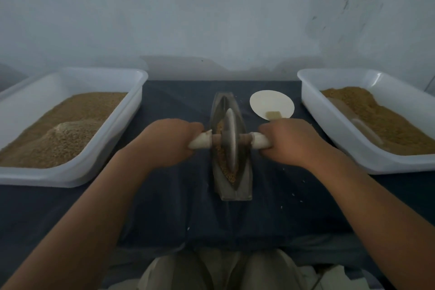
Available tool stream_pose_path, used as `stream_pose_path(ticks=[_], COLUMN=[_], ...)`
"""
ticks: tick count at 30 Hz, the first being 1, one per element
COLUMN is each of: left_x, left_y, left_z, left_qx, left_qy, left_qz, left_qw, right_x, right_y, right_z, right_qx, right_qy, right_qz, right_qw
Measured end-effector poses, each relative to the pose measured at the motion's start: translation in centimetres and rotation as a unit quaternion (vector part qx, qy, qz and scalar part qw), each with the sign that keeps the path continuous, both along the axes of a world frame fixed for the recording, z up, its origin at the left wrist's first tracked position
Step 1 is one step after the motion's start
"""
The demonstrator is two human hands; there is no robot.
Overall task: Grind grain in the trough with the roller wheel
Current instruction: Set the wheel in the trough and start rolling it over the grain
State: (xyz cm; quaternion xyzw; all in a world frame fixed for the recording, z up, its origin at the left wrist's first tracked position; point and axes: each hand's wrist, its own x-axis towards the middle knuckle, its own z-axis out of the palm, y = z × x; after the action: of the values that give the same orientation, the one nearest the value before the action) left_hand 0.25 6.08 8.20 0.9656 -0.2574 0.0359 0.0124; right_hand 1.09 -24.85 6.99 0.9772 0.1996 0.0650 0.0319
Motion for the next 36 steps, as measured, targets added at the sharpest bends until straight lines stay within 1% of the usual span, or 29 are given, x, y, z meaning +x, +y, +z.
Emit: stream_pose_path(ticks=[3, 5, 8, 11, 14, 16, 19, 22, 26, 27, 29, 32, 35, 36], left_x=[-0.5, -0.4, 0.9, 3.5, 6.5, 8.0, 8.1, 5.1, 0.8, 0.7, 1.7, 5.2, 8.6, 9.3], left_y=[0.0, 0.1, -0.3, -1.2, -1.8, -2.1, -2.7, -2.7, -1.7, -1.6, -1.5, -1.7, -1.8, -1.8], left_z=[-1.2, -2.0, -3.3, -4.3, -4.0, -3.1, -1.9, -1.3, -2.1, -2.3, -2.6, -3.1, -3.5, -3.5], left_qx=[0.003, -0.001, -0.011, -0.022, -0.014, 0.003, 0.027, 0.053, 0.087, 0.087, 0.07, 0.019, -0.019, -0.03], left_qy=[-0.026, -0.045, -0.053, -0.062, -0.08, -0.075, -0.049, -0.044, -0.096, -0.103, -0.09, -0.045, -0.036, -0.029], left_qz=[0.016, 0.033, 0.104, 0.156, 0.166, 0.166, 0.156, 0.125, 0.081, 0.086, 0.11, 0.148, 0.182, 0.185], left_qw=[1.0, 0.998, 0.993, 0.986, 0.983, 0.983, 0.986, 0.99, 0.988, 0.987, 0.987, 0.988, 0.983, 0.982], right_x=[-0.8, -0.9, 0.2, 2.7, 5.8, 7.2, 7.1, 4.2, -0.1, -0.3, 0.5, 3.7, 7.1, 7.8], right_y=[-0.9, -0.9, 0.1, 0.7, 1.4, 2.0, 1.8, 0.5, -1.4, -1.5, -1.0, 0.8, 2.1, 2.4], right_z=[0.1, -0.4, -1.0, -1.5, -1.5, -1.1, -1.2, -1.8, -2.0, -2.0, -2.0, -1.6, -0.7, -0.3], right_qx=[-0.008, -0.021, -0.037, -0.022, -0.011, -0.011, 0.007, 0.003, 0.001, 0.0, -0.013, -0.021, -0.037, -0.042], right_qy=[-0.008, -0.05, -0.106, -0.098, -0.122, -0.14, -0.089, -0.015, 0.023, 0.016, -0.021, -0.082, -0.142, -0.143], right_qz=[0.001, -0.001, -0.031, -0.056, -0.071, -0.093, -0.108, -0.105, -0.049, -0.039, -0.042, -0.065, -0.081, -0.091], right_qw=[1.0, 0.999, 0.993, 0.993, 0.99, 0.986, 0.99, 0.994, 0.999, 0.999, 0.999, 0.994, 0.986, 0.985])
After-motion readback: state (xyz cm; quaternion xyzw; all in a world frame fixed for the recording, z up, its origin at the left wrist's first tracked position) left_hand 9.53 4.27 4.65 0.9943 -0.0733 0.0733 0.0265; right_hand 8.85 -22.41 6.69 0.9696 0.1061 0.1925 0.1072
